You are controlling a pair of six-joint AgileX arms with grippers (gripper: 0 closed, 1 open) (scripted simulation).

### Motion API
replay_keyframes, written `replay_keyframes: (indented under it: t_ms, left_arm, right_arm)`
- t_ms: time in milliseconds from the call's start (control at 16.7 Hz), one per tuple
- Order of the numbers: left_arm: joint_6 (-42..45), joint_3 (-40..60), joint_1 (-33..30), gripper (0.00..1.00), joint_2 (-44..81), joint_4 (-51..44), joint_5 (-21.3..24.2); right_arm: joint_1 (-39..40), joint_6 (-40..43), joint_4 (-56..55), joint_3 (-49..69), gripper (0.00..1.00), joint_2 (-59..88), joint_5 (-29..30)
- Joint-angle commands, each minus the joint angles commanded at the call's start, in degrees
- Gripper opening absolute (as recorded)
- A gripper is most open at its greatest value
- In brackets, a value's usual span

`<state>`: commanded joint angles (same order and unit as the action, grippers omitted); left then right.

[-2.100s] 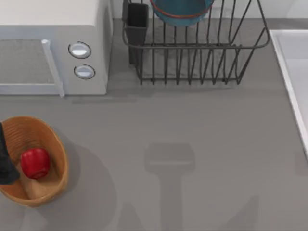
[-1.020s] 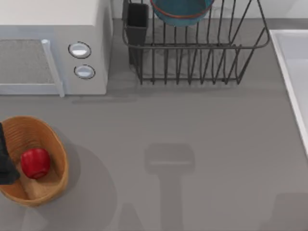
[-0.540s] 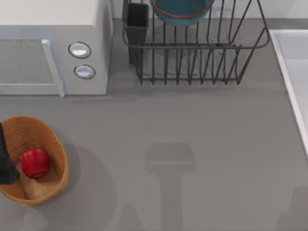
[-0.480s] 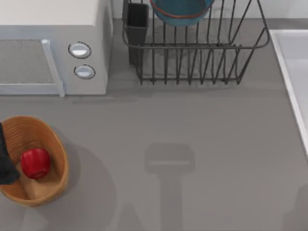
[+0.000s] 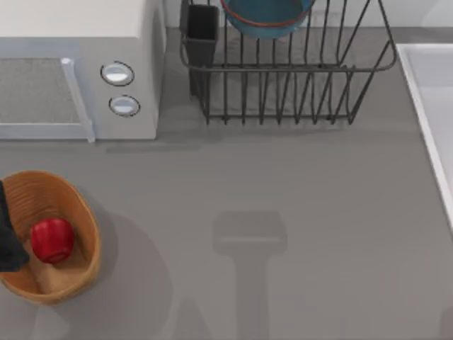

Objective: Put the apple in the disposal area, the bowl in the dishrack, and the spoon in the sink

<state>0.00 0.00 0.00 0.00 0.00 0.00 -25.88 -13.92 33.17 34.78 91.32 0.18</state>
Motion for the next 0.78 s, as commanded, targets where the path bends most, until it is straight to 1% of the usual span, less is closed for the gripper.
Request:
replay_keyframes:
  t_ms: [180,780]
  left_arm:
    - [0.0,0.0,0.0,1.00,0.0,0.0,0.0]
    - [0.0,0.0,0.0,1.00,0.0,0.0,0.0]
  right_arm:
    - [0.0,0.0,0.0,0.0,1.00,0.0,0.0]
    - [0.0,0.0,0.0,0.0,0.25,0.0,0.0]
